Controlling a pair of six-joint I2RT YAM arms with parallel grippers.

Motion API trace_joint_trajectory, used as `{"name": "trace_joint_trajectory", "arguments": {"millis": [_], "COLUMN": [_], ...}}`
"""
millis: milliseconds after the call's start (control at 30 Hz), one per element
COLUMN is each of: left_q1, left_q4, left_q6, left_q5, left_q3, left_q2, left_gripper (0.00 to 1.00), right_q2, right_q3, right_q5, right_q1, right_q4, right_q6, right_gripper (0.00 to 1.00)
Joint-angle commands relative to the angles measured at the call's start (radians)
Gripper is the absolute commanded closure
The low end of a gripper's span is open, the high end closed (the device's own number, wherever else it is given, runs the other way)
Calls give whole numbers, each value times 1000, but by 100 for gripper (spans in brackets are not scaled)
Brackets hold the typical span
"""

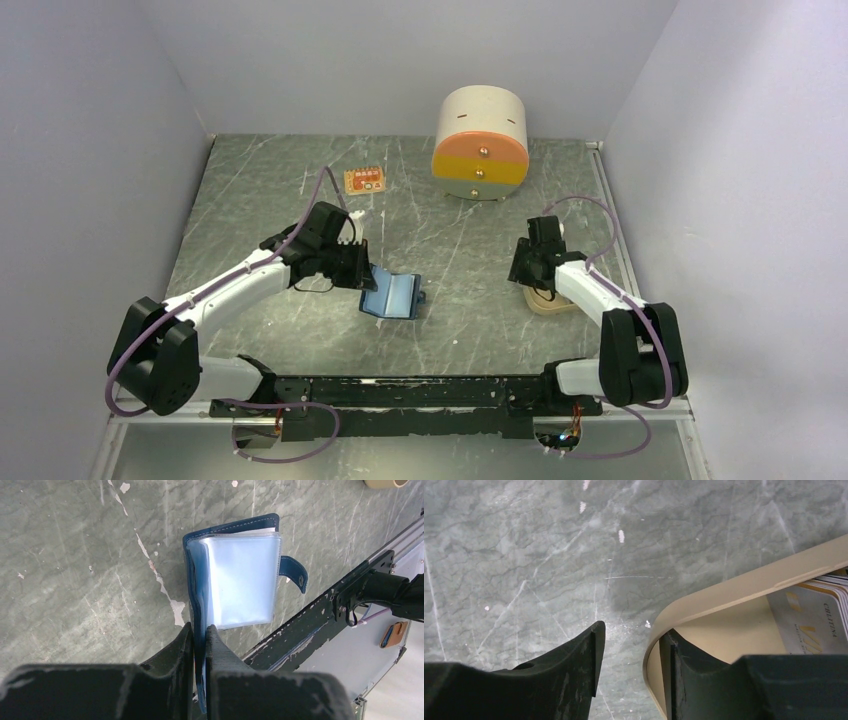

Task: Put the credit cards into the card holder
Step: Move the storage box to the center of the board.

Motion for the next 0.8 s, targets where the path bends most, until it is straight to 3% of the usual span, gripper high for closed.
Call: {"name": "trace_joint_trajectory", "arguments": {"millis": [0,467,667,767], "left_q1": [7,11,11,12], "left_q4": [-5,-22,-18,-3], "left_q6": [4,7,3,-6], "left_q5": [-15,-34,-27,-8], "left_q3": [15,20,12,2], "left_q2": [-7,-7,-12,-8], "left_gripper": [91,91,91,91], "right_q2": [-11,84,94,85], "right_q3": [-3,84,124,176], "right_q5": [-81,-14,11,77], "right_q1": [29,265,289,289], "right_q4": [58,79,42,-47], "right_q6": [-21,42,46,21], "right_gripper": [54,56,55,49]}}
